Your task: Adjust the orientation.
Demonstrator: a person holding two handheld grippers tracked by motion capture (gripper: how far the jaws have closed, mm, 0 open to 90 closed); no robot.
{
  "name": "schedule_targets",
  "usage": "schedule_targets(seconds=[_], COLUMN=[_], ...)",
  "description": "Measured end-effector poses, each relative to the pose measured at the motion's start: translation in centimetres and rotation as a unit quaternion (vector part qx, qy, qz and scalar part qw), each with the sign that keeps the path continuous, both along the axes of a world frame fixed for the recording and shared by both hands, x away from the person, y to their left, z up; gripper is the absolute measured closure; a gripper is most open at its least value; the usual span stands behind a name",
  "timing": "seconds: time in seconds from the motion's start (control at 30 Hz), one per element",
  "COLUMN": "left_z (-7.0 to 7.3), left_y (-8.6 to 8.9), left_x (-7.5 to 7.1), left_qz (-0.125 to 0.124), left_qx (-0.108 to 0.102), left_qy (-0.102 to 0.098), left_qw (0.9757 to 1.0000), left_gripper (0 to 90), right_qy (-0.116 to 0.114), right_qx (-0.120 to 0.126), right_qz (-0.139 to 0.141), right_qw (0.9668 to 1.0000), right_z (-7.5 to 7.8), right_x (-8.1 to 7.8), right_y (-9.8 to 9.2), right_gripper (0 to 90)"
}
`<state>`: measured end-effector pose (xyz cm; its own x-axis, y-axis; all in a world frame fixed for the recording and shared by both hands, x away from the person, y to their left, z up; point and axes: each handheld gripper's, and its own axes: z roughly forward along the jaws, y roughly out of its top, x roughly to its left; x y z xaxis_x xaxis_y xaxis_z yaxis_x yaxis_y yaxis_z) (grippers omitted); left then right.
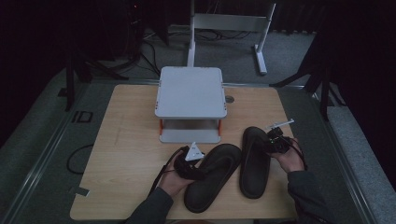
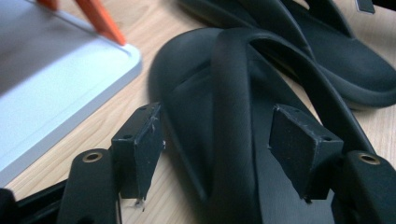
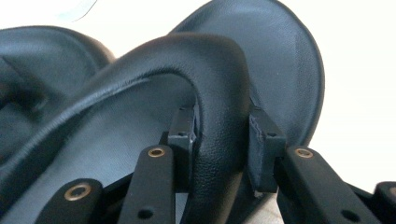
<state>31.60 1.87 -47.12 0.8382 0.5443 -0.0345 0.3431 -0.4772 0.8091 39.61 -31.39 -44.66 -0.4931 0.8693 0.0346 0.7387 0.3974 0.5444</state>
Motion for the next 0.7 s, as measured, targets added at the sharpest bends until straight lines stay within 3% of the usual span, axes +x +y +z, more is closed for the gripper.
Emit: schedule_targets(seconds=[0.1,0.2,0.37,0.43,0.47,0.5,0.6,0.7], left_z=[-0.2,-0.5,-0.6,-0.6,-0.6,-0.4,-0.2,0.2], left_y=[-1.1,-1.9,-2.2,-2.3,-2.3,-2.6,-2.6,-2.1], left_x=[0.3,0.8,1.3,1.2,1.2,0.8,0.6,0.1], left_qz=[-0.010,-0.001,0.010,0.009,0.009,0.015,0.023,0.047], left_qx=[0.003,0.020,0.020,0.019,0.019,0.028,0.032,0.026], left_qy=[0.005,0.006,0.010,0.006,0.006,-0.011,-0.016,-0.025], left_qw=[0.9999,0.9998,0.9997,0.9998,0.9998,0.9994,0.9991,0.9982], left_gripper=[39.6,44.3,56.1,66.0,66.0,71.3,72.1,72.0], right_qy=[0.005,0.003,-0.001,-0.001,-0.003,-0.003,-0.010,-0.022], right_qx=[0.001,0.012,0.017,0.017,0.019,0.020,0.026,0.030], right_qz=[-0.001,-0.004,-0.005,-0.006,-0.006,-0.008,-0.005,0.000], right_qw=[1.0000,0.9999,0.9998,0.9998,0.9998,0.9998,0.9996,0.9993], right_z=[-0.2,-0.3,-0.3,-0.3,-0.2,-0.1,0.2,0.6], right_x=[-0.4,-0.7,-1.3,-1.4,-1.5,-1.7,-2.2,-2.7], right_y=[0.0,-0.3,-0.5,-0.5,-0.5,-0.5,-0.4,-0.3], right_gripper=[67.3,67.1,67.2,67.2,67.3,67.3,67.4,67.4])
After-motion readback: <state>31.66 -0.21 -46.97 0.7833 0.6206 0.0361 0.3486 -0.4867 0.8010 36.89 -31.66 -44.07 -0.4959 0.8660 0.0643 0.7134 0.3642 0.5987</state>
